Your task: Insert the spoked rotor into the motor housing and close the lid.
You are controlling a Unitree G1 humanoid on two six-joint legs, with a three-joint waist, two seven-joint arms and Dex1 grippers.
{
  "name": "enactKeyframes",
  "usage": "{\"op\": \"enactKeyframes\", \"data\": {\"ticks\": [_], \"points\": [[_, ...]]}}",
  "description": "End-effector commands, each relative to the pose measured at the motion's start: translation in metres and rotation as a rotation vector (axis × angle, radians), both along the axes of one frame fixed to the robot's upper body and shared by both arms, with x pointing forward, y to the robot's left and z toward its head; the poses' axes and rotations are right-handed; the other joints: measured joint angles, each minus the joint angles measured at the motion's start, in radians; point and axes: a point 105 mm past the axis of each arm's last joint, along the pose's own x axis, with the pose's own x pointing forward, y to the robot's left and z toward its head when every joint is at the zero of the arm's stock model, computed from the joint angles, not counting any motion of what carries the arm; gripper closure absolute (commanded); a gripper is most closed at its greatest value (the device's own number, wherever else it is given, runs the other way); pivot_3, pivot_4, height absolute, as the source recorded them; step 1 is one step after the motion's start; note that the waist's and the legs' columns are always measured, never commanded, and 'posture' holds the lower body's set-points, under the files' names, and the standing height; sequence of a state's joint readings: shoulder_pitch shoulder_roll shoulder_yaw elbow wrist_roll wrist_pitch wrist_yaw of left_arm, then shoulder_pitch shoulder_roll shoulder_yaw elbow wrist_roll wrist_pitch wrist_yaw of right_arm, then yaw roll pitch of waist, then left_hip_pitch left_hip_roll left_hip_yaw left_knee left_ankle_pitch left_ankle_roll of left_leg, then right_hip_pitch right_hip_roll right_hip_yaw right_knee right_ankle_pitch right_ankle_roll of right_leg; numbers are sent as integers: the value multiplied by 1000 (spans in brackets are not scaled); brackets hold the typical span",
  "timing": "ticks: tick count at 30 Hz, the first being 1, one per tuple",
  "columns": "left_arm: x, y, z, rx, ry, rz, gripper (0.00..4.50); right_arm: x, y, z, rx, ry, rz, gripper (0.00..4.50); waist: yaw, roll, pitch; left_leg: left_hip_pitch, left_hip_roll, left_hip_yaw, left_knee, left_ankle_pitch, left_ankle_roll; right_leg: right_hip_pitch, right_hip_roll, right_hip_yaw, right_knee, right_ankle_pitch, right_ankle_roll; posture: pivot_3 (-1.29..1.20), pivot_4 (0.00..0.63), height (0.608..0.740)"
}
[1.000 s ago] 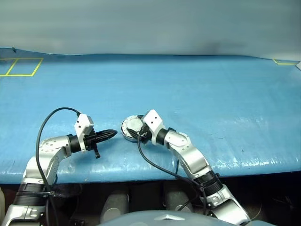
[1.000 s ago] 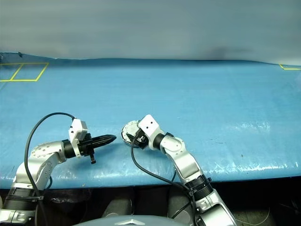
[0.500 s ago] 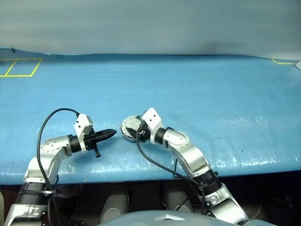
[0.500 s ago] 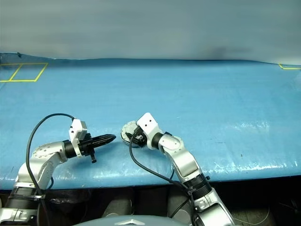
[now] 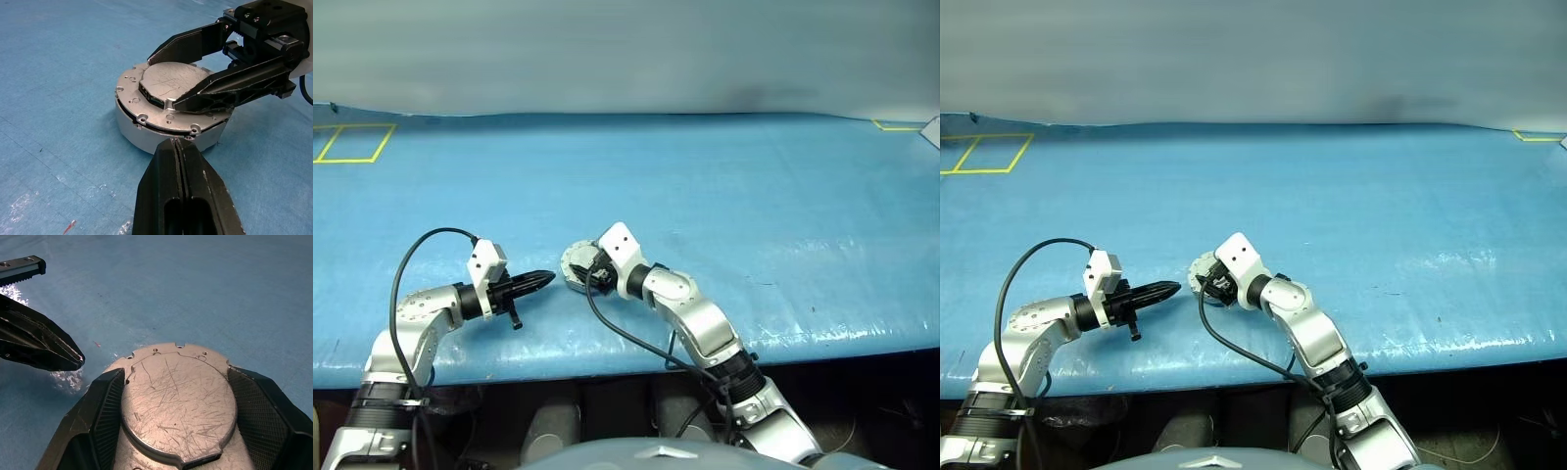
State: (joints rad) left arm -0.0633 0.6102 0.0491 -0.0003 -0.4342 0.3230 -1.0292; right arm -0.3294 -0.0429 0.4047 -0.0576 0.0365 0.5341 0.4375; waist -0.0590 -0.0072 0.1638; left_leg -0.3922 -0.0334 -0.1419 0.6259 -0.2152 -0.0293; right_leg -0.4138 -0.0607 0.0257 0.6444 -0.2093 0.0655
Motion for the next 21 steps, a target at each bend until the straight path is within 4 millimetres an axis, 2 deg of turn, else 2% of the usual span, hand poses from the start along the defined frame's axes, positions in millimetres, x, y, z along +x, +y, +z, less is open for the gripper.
{"op": "enactKeyframes", "data": {"ticks": [1, 11, 21], "points": [[1, 0, 3, -1, -24, 0, 4500, 1, 3, 10, 8, -38, -5, 1485, 0, 0, 0, 0, 0, 0, 0, 0, 0, 0, 0, 0, 0, 0, 0, 0, 150, 740], [3, 2, 3, 4, -25, 10, 4500, 2, 0, -11, -75, -8, -49, 1485, -1, 0, 0, 1, 0, 0, 0, 0, 0, 0, 0, 0, 0, 0, 0, 0, 150, 740], [3, 3, 3, 9, -26, 17, 4500, 3, 0, -12, -84, -10, -66, 1485, -1, 0, 0, 1, 0, 0, 0, 0, 0, 0, 0, 0, 0, 0, 0, 0, 150, 740]]}}
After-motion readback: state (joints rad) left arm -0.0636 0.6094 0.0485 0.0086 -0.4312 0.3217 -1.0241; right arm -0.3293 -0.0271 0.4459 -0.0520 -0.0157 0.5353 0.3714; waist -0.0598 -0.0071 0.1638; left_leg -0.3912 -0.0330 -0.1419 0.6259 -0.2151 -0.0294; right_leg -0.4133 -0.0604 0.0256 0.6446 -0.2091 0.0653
